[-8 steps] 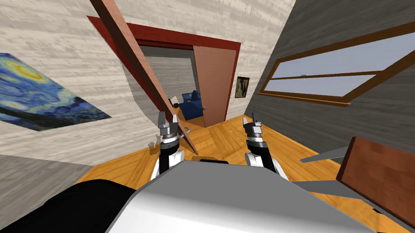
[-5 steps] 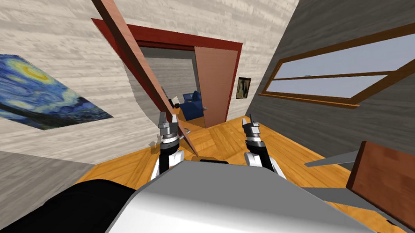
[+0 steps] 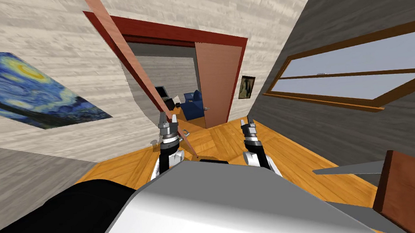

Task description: Pull the door open

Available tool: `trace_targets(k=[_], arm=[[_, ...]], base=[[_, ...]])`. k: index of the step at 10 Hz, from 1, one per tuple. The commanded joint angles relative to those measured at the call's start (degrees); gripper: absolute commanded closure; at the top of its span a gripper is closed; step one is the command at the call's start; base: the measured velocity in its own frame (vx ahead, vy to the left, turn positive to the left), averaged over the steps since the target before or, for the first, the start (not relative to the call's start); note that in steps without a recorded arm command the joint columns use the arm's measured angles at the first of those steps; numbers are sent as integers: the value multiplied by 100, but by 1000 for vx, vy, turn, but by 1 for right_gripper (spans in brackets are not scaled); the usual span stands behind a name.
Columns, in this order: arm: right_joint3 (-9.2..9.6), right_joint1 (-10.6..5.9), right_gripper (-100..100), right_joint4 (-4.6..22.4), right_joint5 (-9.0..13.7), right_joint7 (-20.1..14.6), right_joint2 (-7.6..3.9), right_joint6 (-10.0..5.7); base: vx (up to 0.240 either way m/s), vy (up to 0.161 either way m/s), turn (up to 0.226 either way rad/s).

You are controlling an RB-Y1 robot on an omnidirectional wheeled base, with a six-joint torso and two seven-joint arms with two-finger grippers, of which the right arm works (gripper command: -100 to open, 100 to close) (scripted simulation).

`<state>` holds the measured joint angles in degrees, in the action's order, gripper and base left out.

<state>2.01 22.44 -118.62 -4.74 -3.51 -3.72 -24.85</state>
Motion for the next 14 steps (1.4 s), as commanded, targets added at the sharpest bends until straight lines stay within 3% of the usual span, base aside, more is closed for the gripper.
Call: trace_targets(k=[1,14], arm=[[8,-68,-100,188,28,54,1,-60],[-136,-744,-100,1868,425,369,-130,-502]], base=[[82,-20,53],[91,-19,65]])
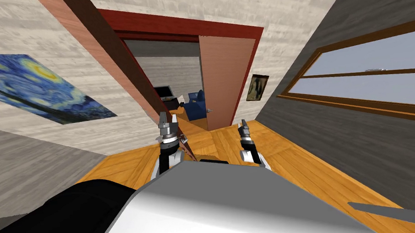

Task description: Pull the door open

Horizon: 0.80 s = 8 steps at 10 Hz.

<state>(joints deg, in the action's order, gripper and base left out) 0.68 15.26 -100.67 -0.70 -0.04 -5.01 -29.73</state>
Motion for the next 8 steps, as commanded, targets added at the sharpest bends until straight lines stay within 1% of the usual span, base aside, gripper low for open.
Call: trace_targets(k=[1,4,8], arm=[[-16,-84,-100,218,56,49,-8,-54],[-56,-266,-100,672,163,136,-22,-175],[-111,-515,-100,1295,311,254,-32,-341]], base=[[97,-9,81],[99,-7,83],[98,-28,91]])
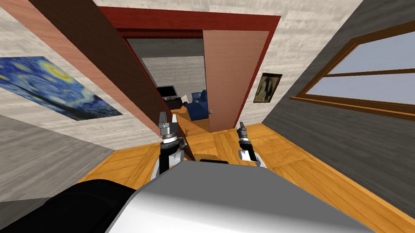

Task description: Pull the door open

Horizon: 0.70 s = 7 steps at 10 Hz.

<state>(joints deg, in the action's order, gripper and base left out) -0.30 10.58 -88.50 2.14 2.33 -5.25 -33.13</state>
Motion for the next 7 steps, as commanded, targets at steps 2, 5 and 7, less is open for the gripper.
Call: trace_targets(k=[2,5,7], arm=[[-42,-175,-100,397,103,79,-5,-86],[-85,-366,-100,875,216,171,1,-214],[-114,-493,-100,1184,292,233,14,-299]], base=[[105,-17,92],[92,-24,95],[96,-23,104]])
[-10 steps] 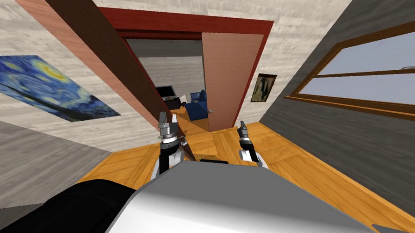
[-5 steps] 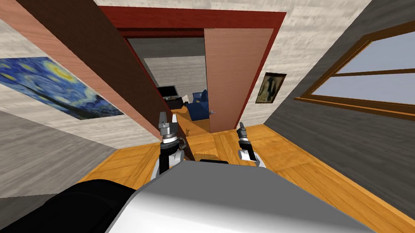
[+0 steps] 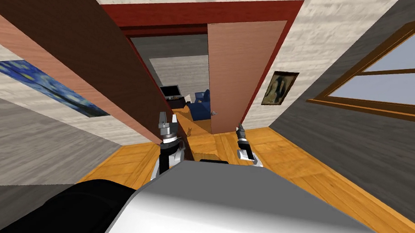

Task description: Pull the door open

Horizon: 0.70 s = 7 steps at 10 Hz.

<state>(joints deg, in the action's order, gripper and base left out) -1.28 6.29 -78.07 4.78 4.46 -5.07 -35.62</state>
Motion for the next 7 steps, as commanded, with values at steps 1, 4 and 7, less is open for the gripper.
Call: trace_targets(k=[1,4,7], arm=[[-30,-127,-100,286,65,50,2,-93],[-59,-253,-100,629,141,111,15,-178],[-101,-438,-100,1094,251,202,50,-303]], base=[[98,-24,85],[65,-13,75],[94,-26,99]])
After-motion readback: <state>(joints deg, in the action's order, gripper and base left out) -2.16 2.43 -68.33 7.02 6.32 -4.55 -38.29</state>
